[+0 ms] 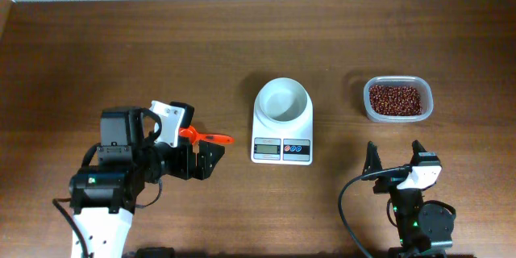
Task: Scoop and weigh 50g on scale
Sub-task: 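Move the left gripper over the orange-red scoop and lower onto it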
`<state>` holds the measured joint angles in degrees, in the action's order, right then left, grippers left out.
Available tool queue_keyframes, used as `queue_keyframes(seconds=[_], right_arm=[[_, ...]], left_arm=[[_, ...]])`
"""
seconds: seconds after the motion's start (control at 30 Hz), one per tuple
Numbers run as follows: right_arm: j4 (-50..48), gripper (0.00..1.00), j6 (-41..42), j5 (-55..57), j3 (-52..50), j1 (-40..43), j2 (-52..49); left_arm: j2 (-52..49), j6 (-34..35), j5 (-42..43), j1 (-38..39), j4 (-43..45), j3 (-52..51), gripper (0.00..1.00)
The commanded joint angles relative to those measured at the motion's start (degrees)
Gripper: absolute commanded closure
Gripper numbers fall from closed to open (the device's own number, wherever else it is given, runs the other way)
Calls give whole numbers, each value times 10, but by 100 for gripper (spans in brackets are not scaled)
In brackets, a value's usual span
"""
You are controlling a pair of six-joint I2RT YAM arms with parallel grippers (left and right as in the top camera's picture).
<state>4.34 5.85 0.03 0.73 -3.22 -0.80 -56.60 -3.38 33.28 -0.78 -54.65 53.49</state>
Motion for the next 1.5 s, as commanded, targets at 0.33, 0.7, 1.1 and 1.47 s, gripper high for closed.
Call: queue_keyframes(seconds=[0.33, 0.7, 1.1, 1.47], right_arm=[[2, 1, -1, 5, -4, -7, 6], [2, 1, -1, 5, -4, -7, 6], [2, 1, -1, 5, -4, -7, 6], [2, 1, -1, 5, -4, -7, 6]], left_arm=[[-1, 240, -185, -1, 13, 11, 1], [-80, 374, -229, -1, 12, 9, 2], [-228, 489, -287, -1, 1, 9, 6], [-236, 490, -286, -1, 38, 8, 8]])
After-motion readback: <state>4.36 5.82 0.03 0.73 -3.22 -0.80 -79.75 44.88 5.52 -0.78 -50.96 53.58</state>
